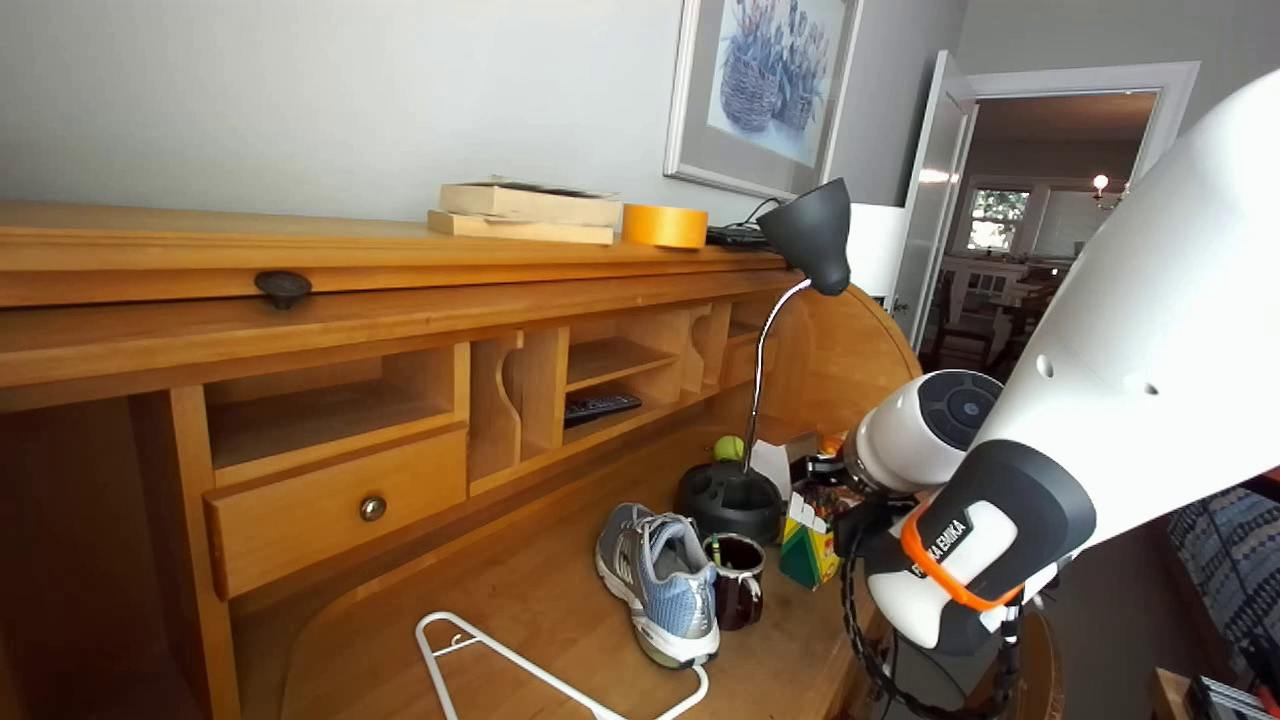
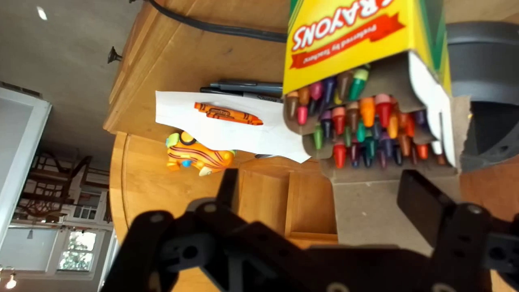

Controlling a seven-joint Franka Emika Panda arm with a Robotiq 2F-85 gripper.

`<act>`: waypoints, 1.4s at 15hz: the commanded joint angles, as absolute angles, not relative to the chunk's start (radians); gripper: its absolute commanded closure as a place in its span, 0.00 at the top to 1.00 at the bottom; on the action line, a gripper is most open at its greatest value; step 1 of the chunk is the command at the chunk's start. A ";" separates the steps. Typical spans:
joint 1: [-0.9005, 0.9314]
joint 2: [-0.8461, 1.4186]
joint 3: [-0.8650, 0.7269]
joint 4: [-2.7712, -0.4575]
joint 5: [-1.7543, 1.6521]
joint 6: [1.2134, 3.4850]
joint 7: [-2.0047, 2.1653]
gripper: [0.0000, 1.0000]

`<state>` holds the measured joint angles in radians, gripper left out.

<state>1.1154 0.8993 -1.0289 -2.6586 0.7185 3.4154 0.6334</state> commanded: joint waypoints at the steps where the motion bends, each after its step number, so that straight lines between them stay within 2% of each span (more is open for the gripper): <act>1: 1.128 0.764 -1.030 -2.689 0.755 3.425 0.536 1.00; 8: 1.131 0.445 -1.083 -2.747 0.529 3.429 0.528 1.00; 12: 1.176 0.266 -1.193 -2.801 0.408 3.374 0.452 1.00; 13: 1.136 0.241 -1.182 -2.745 0.431 3.318 0.372 1.00; 17: 1.226 0.095 -1.342 -2.792 0.405 3.221 0.204 1.00; 21: 1.264 0.055 -1.446 -2.746 0.420 3.019 0.047 1.00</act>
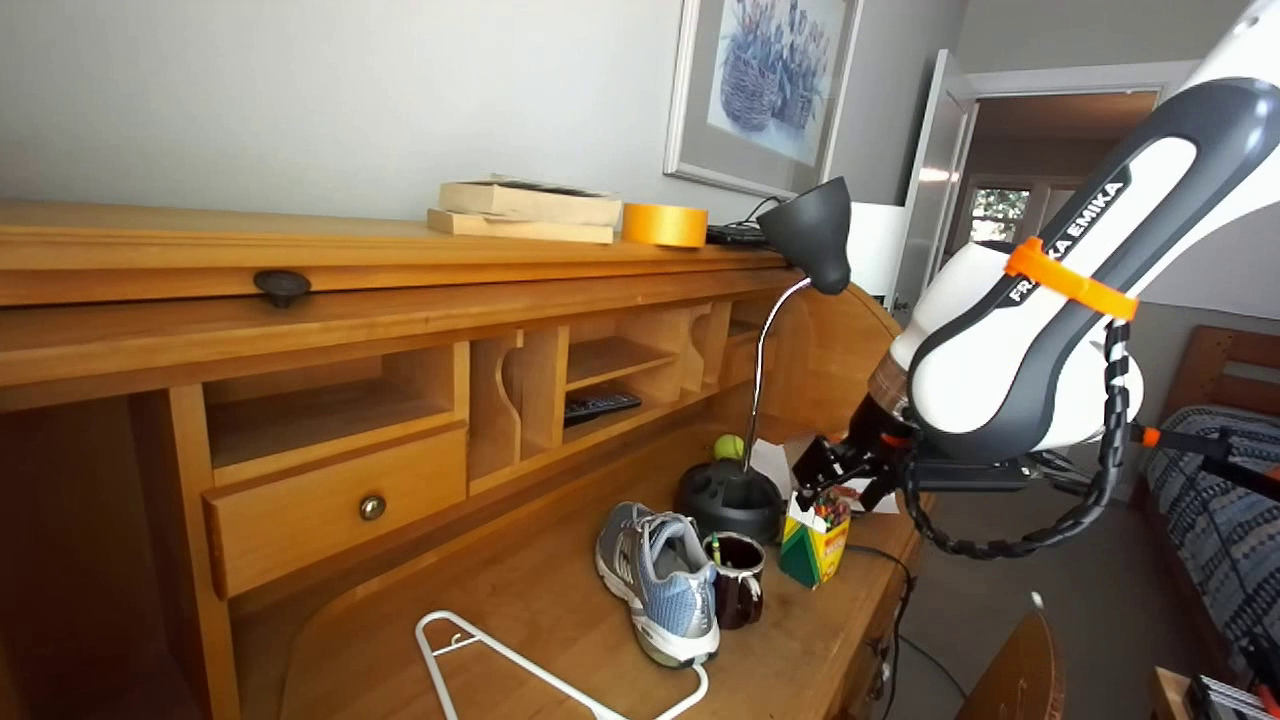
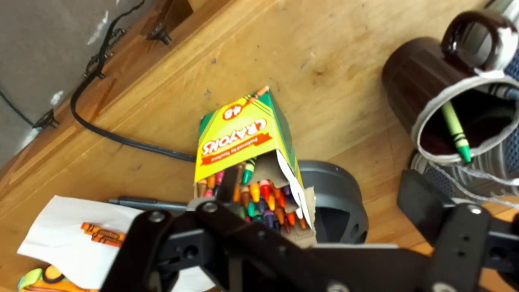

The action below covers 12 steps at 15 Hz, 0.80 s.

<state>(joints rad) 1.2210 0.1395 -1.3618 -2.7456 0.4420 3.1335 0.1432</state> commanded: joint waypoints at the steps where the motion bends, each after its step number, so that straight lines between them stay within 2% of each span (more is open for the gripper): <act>1: 1.276 0.053 -1.469 -2.744 0.416 2.968 0.024 1.00; 8: 1.404 0.156 -1.638 -2.736 0.429 2.707 -0.015 1.00; 12: 1.559 0.283 -1.801 -2.727 0.459 2.580 -0.056 1.00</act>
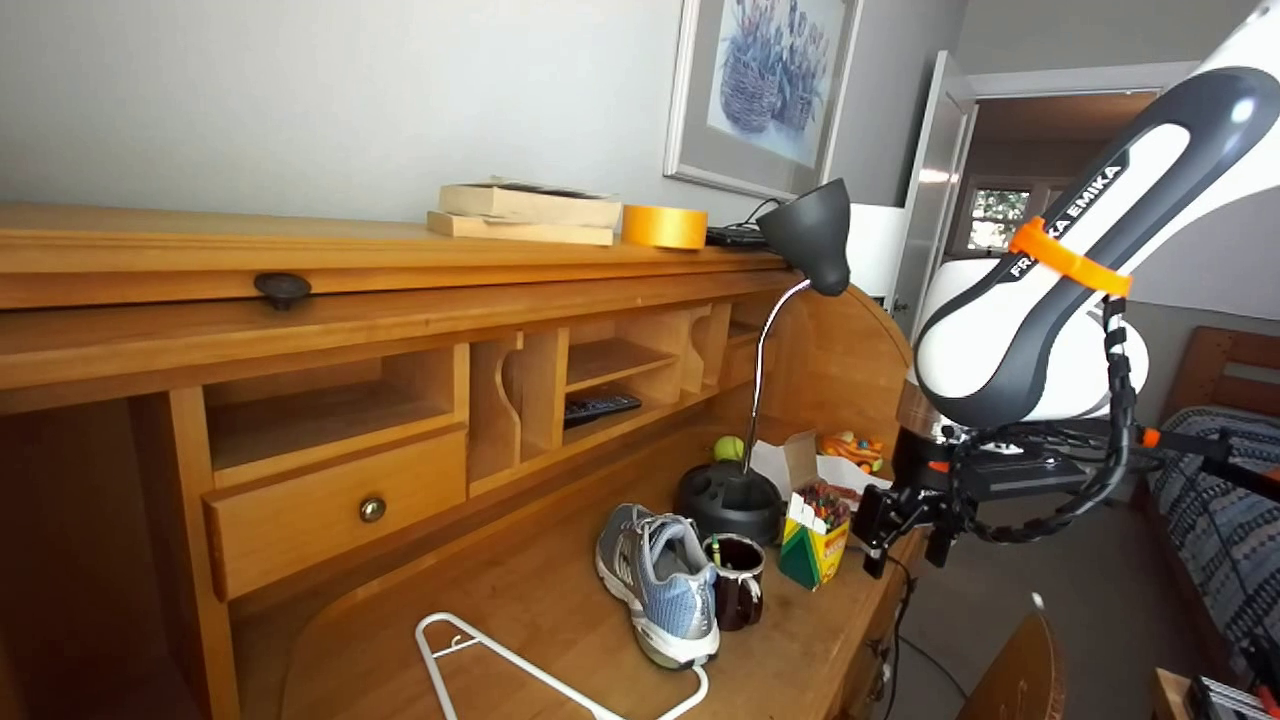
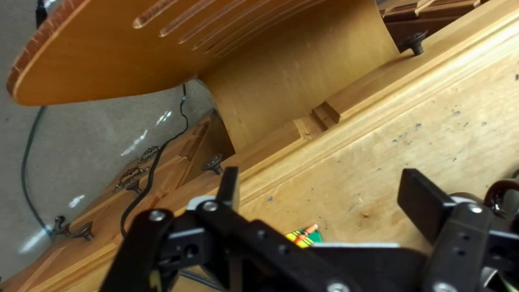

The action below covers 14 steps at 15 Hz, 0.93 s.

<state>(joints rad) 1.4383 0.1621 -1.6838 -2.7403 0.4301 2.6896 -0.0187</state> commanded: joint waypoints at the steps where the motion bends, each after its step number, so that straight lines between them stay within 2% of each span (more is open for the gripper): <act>1: 1.611 0.332 -1.853 -2.727 0.469 2.538 -0.069 1.00; 6: 1.859 0.595 -2.128 -2.752 0.465 2.303 -0.169 1.00; 9: 1.893 0.733 -2.187 -2.759 0.444 2.191 -0.211 1.00; 10: 1.835 0.632 -2.124 -2.727 0.460 2.251 -0.184 1.00; 14: 1.870 0.732 -2.158 -2.742 0.453 2.206 -0.197 1.00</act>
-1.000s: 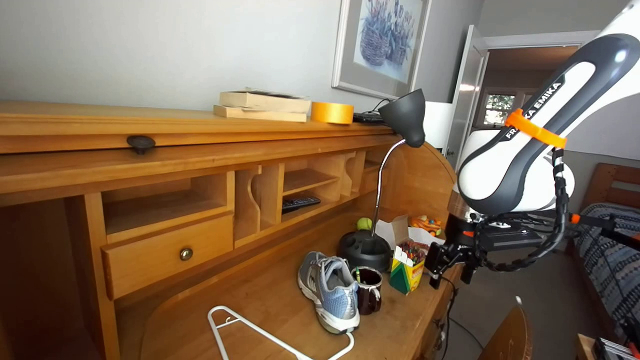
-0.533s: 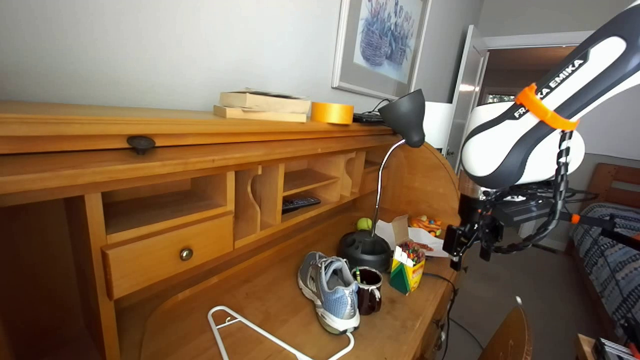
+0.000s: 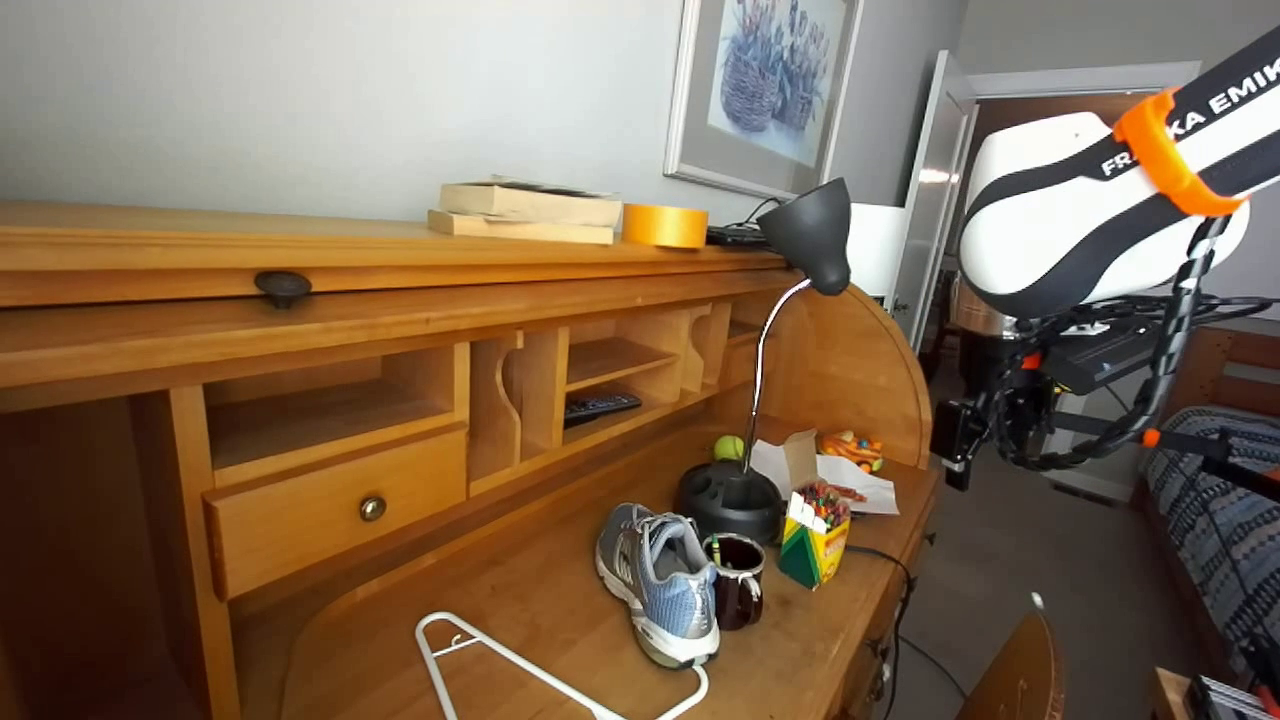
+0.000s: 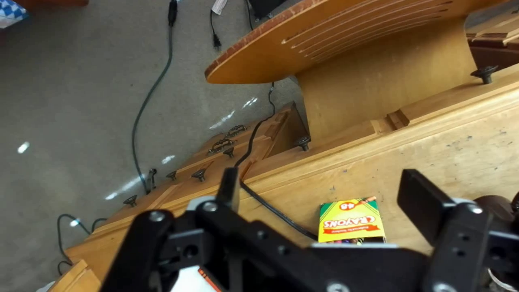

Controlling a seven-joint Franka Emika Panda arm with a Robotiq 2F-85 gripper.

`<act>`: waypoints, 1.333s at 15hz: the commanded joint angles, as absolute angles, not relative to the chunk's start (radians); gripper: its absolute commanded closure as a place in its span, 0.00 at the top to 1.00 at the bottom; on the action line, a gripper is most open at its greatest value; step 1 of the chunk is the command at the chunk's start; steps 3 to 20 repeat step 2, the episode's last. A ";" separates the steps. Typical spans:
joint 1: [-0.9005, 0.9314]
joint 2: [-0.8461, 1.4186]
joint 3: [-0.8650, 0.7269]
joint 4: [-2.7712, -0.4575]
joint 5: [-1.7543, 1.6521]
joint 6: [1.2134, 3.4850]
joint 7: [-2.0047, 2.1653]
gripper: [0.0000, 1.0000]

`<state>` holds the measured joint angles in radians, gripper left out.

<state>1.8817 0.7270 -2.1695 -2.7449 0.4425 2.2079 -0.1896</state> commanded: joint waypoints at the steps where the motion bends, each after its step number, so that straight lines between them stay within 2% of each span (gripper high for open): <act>1: 1.870 0.734 -2.158 -2.746 0.453 2.206 -0.198 1.00; 20: 1.870 0.734 -2.158 -2.748 0.453 2.206 -0.199 1.00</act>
